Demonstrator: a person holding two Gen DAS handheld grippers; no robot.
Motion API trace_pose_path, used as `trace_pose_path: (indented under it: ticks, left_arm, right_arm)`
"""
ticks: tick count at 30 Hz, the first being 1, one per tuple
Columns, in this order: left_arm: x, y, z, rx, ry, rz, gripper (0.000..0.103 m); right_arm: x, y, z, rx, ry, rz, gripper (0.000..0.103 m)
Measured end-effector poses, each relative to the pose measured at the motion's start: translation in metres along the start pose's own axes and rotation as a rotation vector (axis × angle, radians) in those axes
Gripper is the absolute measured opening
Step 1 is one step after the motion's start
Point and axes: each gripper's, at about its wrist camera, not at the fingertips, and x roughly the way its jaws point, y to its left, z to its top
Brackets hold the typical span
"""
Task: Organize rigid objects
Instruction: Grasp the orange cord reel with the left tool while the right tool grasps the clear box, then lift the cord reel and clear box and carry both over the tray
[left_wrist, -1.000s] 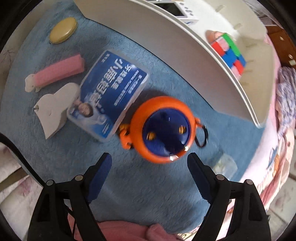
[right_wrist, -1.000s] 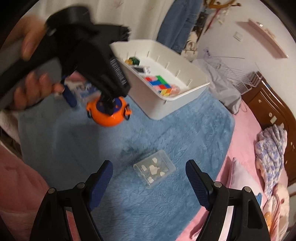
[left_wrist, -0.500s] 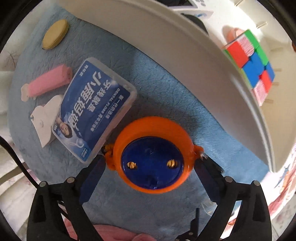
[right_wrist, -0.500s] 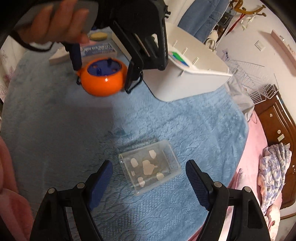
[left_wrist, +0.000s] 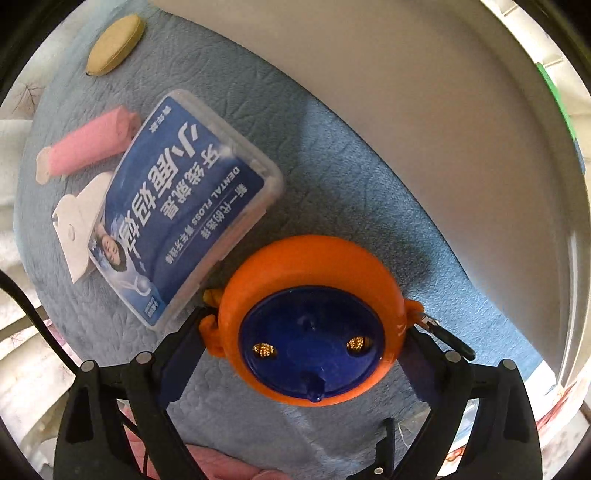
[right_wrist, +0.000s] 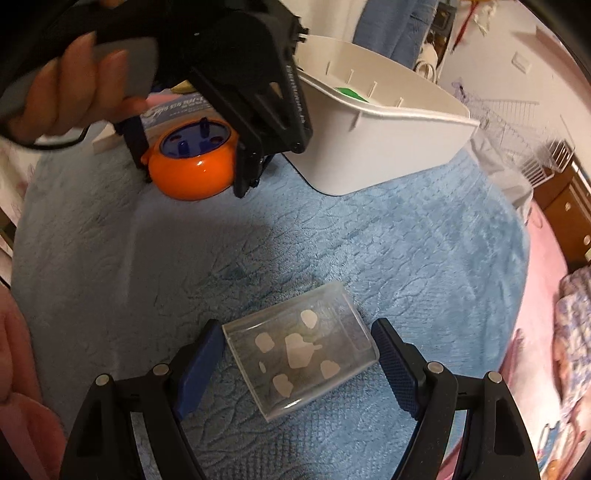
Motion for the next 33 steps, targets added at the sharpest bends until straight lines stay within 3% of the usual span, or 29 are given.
trace_pose_path:
  ticks: [7,16,27,33]
  left_arm:
    - [-0.007,0.006,-0.018,-0.015,0.003,-0.022,0.093]
    - [0.007,0.037,-0.029,-0.039,0.056,-0.033,0.093]
    - [0.034,0.097,-0.071,-0.089,0.200,-0.037,0.093]
    - [0.042,0.134,-0.089,-0.122,0.229,-0.055,0.093]
  right_arm:
    - [0.006,-0.013,0.004,0.099,0.037,0.075,0.082]
    - [0.003,-0.007,0.005,0.107,0.069,0.072,0.077]
    - [-0.009,0.006,-0.010,0.169,0.205,0.080,0.077]
    - [-0.016,0.017,-0.020,0.229,0.291,0.096,0.077]
